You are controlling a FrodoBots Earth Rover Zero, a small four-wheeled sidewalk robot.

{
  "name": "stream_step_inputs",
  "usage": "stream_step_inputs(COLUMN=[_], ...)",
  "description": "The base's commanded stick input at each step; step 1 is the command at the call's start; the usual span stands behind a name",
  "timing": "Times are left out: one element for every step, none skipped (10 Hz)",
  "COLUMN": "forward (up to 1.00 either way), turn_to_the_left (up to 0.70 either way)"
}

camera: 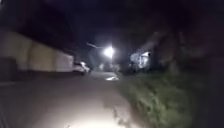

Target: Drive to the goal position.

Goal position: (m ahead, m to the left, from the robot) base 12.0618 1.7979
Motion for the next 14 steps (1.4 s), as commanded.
stream_step_inputs(forward=[0.70,0.70,0.70,0.70,0.70,0.70,0.70,0.70,0.70,0.70,0.70,0.70,0.70,0.70], turn_to_the_left=[0.03,0.03,0.03,0.03,0.03,0.03,0.03,0.03,0.03,0.03,0.03,0.03,0.03,0.03])
